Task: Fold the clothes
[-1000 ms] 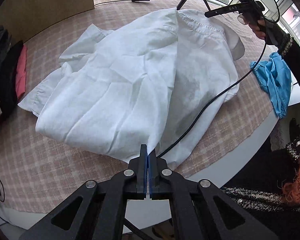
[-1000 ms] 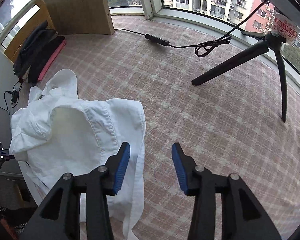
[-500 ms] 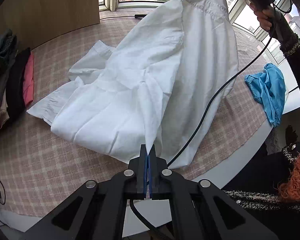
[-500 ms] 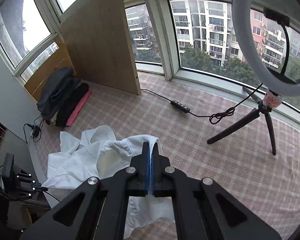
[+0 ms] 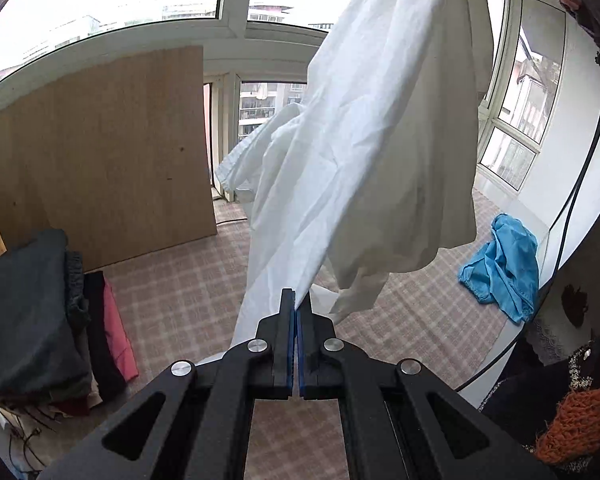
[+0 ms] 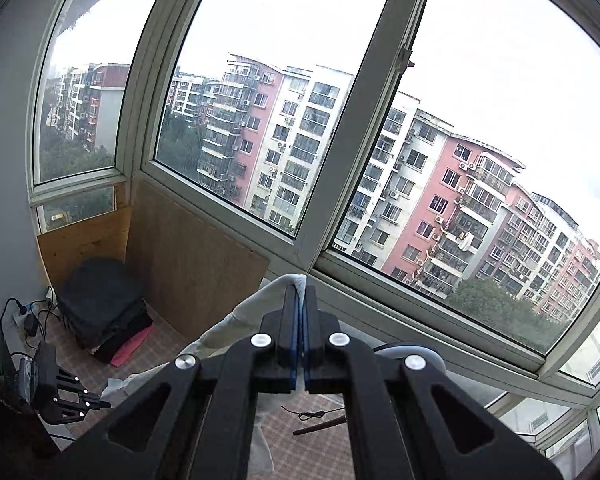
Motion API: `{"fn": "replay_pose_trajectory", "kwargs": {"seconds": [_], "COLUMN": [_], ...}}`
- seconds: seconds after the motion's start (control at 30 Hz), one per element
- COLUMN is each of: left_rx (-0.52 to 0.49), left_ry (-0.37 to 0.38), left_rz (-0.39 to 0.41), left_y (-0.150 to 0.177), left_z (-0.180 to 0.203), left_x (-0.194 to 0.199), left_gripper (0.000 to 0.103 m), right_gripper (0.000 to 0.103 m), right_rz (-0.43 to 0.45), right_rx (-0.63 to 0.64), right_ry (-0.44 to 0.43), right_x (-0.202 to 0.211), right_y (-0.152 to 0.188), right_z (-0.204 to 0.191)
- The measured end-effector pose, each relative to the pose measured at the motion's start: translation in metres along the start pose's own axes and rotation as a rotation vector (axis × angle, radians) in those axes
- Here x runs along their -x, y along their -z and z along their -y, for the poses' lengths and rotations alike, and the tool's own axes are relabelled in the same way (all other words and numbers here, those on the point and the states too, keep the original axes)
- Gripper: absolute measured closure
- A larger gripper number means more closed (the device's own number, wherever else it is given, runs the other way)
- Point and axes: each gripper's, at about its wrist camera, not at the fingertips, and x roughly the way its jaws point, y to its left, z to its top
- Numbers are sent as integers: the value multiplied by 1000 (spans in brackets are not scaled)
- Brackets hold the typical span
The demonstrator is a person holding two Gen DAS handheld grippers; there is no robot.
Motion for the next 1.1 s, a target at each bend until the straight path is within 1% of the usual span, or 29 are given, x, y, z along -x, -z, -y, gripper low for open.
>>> {"fn": "replay_pose_trajectory", "kwargs": {"seconds": [0.07,0.2,0.27,0.33,0.37,0.43,0.5,0.63,0.7,0.77,0.8,0.87,0.93,1.0,1.07,1.1], "left_rx": [-31,-62,-76,-85,-80,-70,-66,-19,14,35,39,37,13,-12,2,13], "left_ry": [-24,-49,-87,-131,-141,-166,-214,-302,-337,-361,-364,-337,-304,-271,-210,-167], "left_rz": [47,96,103,105,106,106,94,68,64,63,65,77,64,15,-49,-77], "left_y": [-20,-47,-57,-63,-64,-63,-55,-33,-21,-10,-4,10,27,39,50,55], "left_z": [-12,-33,-46,-60,-69,-84,-98,-124,-131,-130,-125,-107,-86,-67,-50,-42], "left_x": [15,36,44,52,56,64,70,85,94,101,103,102,91,60,15,-8], "left_gripper": [103,103,103,103,103,103,103,103,103,103,103,103,103,103,103,103], "right_gripper": [102,102,102,102,102,102,102,102,102,102,102,102,102,102,102,102], "right_rz": [10,5,-9,-32,-39,-49,-67,-105,-136,-174,-196,-248,-286,-319,-349,-358], "right_rx": [12,-13,-31,-50,-51,-43,-35,14,17,-1,-13,-32,-31,-35,-54,-54], "right_ry": [63,119,119,97,96,88,61,65,64,66,62,55,61,41,8,0], "right_x": [25,63,72,73,70,58,36,-21,-51,-77,-90,-112,-127,-137,-141,-139], "right_y": [-14,-27,-31,-34,-35,-40,-44,-48,-41,-25,-16,10,38,63,86,95], "right_z": [-4,-8,-14,-23,-29,-45,-60,-88,-88,-76,-70,-55,-46,-39,-30,-25]}}
